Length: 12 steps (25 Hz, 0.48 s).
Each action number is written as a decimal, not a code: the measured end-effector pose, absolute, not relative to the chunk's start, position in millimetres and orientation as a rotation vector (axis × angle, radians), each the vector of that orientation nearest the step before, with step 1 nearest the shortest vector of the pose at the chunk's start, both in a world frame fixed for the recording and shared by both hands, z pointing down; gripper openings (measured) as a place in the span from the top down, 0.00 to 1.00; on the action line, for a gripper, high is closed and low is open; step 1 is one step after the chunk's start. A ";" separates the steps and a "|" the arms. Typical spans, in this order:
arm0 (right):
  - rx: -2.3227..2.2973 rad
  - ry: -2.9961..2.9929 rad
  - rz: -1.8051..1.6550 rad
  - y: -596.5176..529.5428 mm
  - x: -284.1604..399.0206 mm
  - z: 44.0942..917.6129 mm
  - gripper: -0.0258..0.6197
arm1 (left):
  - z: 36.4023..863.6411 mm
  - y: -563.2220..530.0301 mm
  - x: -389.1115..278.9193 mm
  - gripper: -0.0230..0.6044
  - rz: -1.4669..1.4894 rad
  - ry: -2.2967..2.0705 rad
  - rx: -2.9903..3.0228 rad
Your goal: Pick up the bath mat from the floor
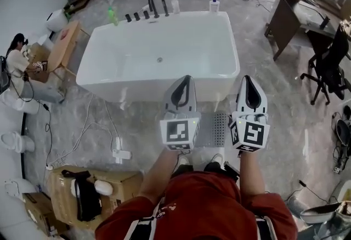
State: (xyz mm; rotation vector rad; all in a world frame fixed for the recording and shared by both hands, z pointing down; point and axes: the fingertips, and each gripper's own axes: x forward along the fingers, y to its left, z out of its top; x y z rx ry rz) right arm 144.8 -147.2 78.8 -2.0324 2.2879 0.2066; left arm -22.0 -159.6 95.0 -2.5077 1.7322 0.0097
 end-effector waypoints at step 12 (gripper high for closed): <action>-2.014 2.365 0.148 -158.6 156.7 115.8 0.94 | 129.3 -173.5 -8.9 0.94 -0.087 1.800 -2.485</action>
